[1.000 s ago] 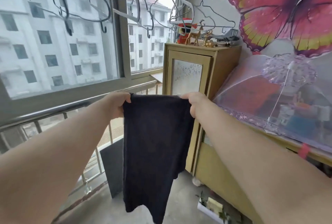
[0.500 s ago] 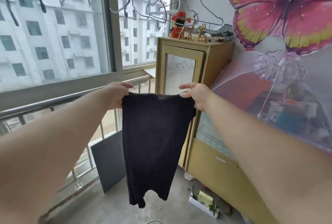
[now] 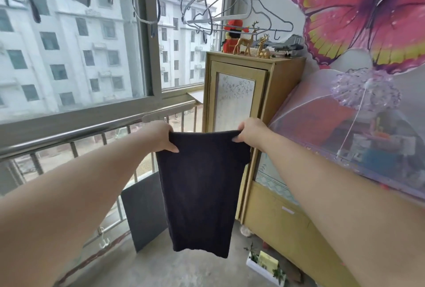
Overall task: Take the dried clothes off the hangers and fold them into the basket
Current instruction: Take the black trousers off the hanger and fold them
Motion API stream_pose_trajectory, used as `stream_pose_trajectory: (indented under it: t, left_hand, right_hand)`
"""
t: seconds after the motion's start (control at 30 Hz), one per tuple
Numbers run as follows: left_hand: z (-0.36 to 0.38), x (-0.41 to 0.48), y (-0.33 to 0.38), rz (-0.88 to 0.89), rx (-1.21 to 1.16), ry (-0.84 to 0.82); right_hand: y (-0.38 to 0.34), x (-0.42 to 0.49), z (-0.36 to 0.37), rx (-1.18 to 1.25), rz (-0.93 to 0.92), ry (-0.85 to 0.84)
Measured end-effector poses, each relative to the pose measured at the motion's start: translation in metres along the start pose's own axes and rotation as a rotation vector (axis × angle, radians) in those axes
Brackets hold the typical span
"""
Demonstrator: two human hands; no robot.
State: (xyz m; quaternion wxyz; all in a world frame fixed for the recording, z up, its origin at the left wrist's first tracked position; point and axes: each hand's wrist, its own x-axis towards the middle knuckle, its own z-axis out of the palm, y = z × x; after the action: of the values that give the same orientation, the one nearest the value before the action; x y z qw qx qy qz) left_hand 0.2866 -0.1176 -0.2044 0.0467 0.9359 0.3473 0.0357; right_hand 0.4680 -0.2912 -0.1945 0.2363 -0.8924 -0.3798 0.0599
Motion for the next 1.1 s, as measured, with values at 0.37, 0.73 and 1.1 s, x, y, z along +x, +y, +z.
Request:
stream_pose_trajectory:
  t: [0.37,0.73,1.1]
  left_hand:
    - [0.008,0.006,-0.018,-0.011,-0.35,0.052]
    - [0.003,-0.01,0.019,0.041,-0.562,-0.118]
    - [-0.019,-0.018,0.072,0.09,-0.54,-0.091]
  right_hand:
    - [0.013,0.002,0.001,0.06,-0.097,-0.029]
    - [-0.009,-0.012,0.001,0.325,-0.278,-0.116]
    - [-0.009,-0.018,0.001,0.832,-0.241,-0.075]
